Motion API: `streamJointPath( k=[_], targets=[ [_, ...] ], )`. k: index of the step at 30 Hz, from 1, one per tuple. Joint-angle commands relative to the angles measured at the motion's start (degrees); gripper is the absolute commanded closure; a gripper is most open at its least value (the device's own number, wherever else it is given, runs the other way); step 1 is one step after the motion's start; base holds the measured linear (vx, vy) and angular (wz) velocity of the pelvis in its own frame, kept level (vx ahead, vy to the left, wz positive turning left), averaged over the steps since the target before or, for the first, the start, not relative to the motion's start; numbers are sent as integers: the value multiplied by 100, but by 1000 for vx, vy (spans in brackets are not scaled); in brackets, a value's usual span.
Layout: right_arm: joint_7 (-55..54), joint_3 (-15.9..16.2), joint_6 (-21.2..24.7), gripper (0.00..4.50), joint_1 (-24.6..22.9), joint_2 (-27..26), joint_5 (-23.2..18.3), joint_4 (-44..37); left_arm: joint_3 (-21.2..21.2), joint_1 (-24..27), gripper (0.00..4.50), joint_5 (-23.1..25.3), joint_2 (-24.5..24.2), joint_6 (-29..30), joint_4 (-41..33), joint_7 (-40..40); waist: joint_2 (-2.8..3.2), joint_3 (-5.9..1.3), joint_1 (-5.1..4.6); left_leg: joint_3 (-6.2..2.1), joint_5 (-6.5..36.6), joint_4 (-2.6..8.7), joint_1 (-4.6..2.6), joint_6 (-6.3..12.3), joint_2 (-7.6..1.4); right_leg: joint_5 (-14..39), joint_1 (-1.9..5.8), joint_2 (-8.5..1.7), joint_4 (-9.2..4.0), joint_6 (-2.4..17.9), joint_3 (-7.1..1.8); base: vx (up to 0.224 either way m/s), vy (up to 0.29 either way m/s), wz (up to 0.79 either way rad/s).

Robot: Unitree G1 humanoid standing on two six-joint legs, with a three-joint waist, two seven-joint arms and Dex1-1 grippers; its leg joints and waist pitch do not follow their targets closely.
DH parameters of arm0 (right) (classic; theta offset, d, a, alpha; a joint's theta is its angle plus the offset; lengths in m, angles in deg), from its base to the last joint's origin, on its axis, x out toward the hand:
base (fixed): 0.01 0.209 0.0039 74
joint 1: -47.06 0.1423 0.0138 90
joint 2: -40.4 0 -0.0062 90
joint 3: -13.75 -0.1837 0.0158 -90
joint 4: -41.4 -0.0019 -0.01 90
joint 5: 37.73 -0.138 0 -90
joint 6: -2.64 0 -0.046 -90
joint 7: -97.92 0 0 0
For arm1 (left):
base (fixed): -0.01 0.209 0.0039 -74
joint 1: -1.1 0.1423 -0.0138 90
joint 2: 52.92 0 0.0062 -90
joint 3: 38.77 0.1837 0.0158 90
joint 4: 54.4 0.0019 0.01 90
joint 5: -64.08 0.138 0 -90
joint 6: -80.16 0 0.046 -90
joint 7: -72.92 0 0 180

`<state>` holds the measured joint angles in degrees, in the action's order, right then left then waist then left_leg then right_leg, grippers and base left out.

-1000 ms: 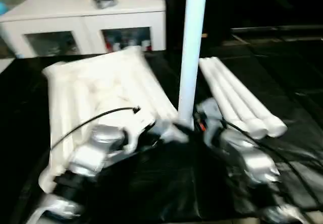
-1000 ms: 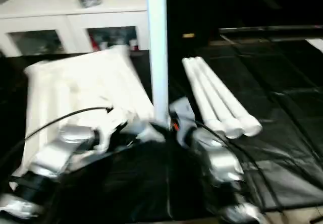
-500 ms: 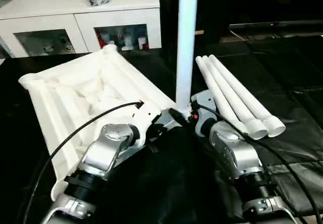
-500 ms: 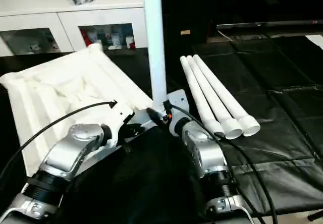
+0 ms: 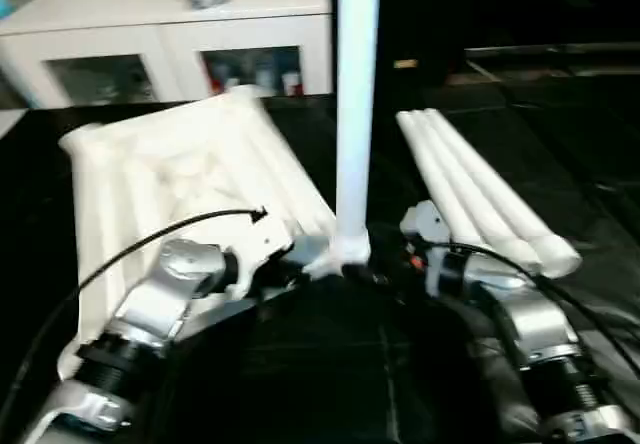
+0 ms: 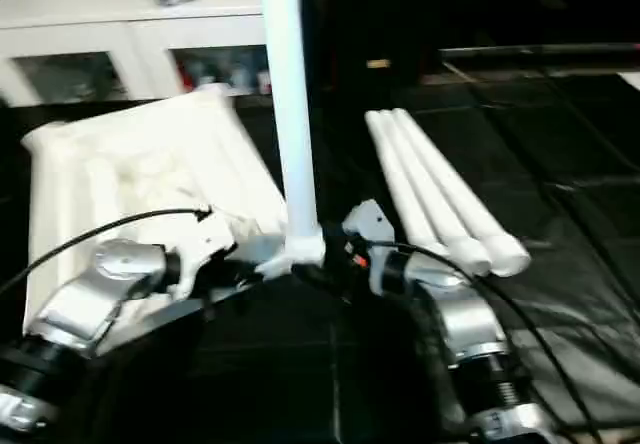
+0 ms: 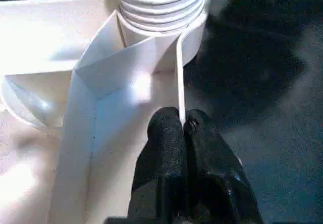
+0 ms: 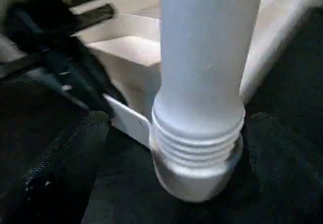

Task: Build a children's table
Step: Rotate leg to tighten

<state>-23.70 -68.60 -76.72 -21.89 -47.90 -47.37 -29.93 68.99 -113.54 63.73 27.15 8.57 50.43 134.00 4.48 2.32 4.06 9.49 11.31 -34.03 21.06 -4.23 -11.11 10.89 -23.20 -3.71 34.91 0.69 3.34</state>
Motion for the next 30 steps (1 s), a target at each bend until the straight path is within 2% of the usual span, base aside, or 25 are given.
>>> streamJointPath(
  k=[1,5,6,13,19,27,30],
  targets=[
    [381,119,-58,4,95,102,-130,-154,185,-124,450,-18,-66,-303,-3,383,-16,-357,10,-24,773,345,-35,462,-177,451,321,-365,-363,1453,-230,0,0,0],
    [1035,371,-191,4,137,408,-164,-188,346,-158,450,-97,-222,-604,147,863,-31,-348,111,-14,931,355,-47,403,-187,715,312,-377,-367,1398,-225,0,0,0],
    [1055,396,-242,4,145,425,-134,-169,361,-158,450,-105,-229,-626,154,903,-50,-350,118,-6,957,353,-48,397,-186,745,307,-388,-374,1386,-225,0,0,0],
    [1271,507,-393,4,185,456,-58,-37,468,-129,450,-89,-243,-860,204,1176,-56,-349,119,-12,963,366,-35,382,-187,972,314,-410,-387,1323,-205,0,0,0],
    [1421,569,-296,50,193,494,-182,-20,497,-124,450,-125,-245,-964,242,1258,-69,-360,127,-13,812,354,-18,440,-185,833,320,-414,-368,1328,-200,0,0,0],
    [1477,584,-313,118,252,479,-134,130,495,-71,450,-126,-283,-1020,215,1327,-81,-362,128,-11,777,348,-7,454,-180,865,325,-414,-365,1321,-195,0,0,0],
    [1486,607,-316,130,259,482,-131,145,496,-53,450,-119,-293,-1033,209,1334,-80,-371,133,-12,715,341,-8,475,-182,793,325,-414,-352,1343,-191,0,0,0]
  ],
)
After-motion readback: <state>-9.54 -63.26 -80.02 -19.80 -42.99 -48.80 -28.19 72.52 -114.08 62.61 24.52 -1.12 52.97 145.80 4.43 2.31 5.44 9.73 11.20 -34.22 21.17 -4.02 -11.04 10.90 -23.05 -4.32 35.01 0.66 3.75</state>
